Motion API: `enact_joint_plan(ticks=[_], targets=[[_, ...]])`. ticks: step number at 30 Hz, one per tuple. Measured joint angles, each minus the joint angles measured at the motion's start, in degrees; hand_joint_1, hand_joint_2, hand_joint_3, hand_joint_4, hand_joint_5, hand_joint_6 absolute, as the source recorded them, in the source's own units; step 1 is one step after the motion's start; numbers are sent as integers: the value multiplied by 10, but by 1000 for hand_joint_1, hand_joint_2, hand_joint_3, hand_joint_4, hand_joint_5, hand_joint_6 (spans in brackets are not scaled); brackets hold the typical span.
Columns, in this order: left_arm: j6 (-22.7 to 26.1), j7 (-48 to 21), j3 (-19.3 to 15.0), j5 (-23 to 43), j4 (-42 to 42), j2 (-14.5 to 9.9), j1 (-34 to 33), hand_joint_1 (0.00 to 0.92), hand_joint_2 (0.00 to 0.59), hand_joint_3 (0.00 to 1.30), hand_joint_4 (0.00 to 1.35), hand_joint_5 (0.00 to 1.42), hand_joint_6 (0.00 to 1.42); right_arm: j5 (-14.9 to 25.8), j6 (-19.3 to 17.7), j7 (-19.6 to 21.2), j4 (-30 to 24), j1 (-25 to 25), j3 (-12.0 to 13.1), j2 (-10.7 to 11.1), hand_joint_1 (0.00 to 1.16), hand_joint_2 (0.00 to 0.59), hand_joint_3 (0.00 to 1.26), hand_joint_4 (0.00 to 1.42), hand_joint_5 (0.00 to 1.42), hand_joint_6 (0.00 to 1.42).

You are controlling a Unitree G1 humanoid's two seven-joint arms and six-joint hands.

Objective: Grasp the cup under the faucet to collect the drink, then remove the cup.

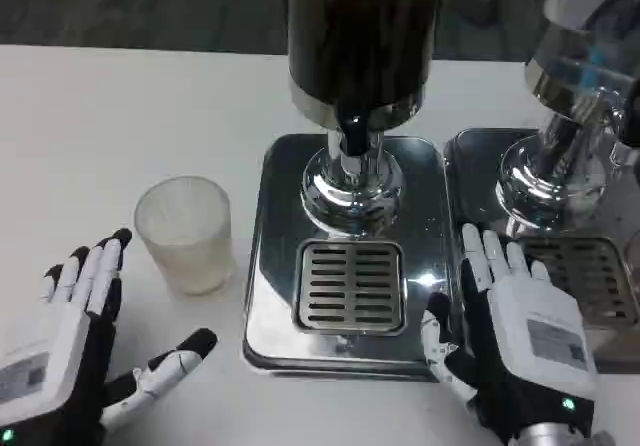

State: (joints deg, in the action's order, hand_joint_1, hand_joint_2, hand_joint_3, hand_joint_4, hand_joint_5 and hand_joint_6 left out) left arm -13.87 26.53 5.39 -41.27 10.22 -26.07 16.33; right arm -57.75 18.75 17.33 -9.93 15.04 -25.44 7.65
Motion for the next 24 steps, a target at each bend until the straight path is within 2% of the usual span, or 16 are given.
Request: enact_joint_plan(ticks=[17, 24], targets=[[0, 0, -1, 0, 0, -1, 8, 0, 109, 0, 0, 0, 0, -7, 9, -4, -12, 9, -1, -4, 338, 572, 0, 0, 0, 0], [-1, 10, -2, -1, -1, -1, 8, 0, 53, 0, 0, 0, 0, -3, 7, -4, -12, 8, 0, -4, 338, 572, 0, 0, 0, 0]])
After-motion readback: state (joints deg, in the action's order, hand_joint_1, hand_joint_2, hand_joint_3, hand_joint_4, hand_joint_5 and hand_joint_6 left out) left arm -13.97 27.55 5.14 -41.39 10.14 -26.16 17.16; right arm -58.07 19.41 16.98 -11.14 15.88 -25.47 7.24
